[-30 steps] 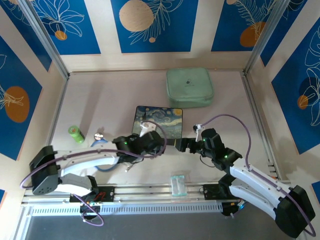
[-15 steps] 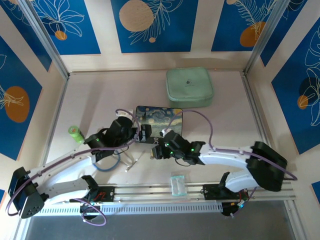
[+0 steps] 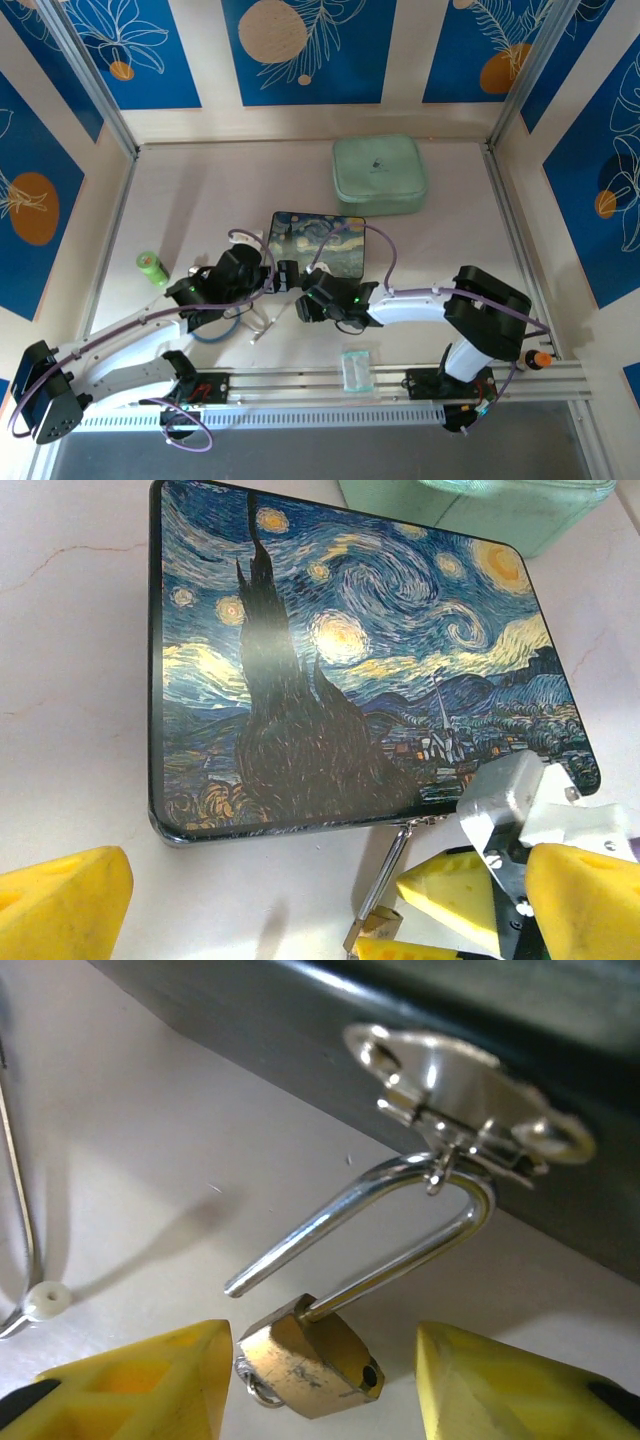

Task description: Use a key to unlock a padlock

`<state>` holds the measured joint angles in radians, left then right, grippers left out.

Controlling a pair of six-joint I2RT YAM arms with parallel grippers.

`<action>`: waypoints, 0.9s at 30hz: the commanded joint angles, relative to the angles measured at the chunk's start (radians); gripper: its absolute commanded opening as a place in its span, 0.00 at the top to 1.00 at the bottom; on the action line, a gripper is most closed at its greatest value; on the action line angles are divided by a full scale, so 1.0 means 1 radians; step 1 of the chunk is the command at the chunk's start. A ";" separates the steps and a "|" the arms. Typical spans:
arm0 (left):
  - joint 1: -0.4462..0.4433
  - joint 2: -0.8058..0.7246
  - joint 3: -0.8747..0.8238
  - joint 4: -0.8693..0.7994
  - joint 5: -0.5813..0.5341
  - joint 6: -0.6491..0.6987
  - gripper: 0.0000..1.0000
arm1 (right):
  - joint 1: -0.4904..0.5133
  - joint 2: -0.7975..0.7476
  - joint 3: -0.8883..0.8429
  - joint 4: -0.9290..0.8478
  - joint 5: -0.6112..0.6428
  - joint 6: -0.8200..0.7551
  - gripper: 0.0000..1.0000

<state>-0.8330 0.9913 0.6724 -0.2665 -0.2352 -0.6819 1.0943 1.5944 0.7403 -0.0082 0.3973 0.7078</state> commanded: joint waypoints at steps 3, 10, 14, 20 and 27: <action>0.009 0.016 -0.016 0.037 0.012 -0.013 0.00 | 0.009 0.023 0.002 0.029 0.019 0.020 0.52; 0.008 0.019 -0.037 0.046 -0.053 -0.024 0.00 | 0.008 0.040 -0.018 0.070 -0.019 0.035 0.58; 0.008 0.030 -0.036 0.044 -0.055 -0.020 0.00 | 0.001 0.051 -0.036 0.094 -0.035 0.051 0.58; 0.007 0.029 -0.036 0.045 -0.065 -0.018 0.00 | -0.015 0.056 -0.052 0.096 -0.060 0.071 0.57; 0.009 0.029 -0.035 0.042 -0.073 -0.011 0.00 | -0.025 0.041 -0.097 0.135 -0.085 0.103 0.62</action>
<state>-0.8314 1.0183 0.6430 -0.2390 -0.2890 -0.6979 1.0809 1.6329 0.6895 0.1394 0.3553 0.7628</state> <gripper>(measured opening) 0.999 0.390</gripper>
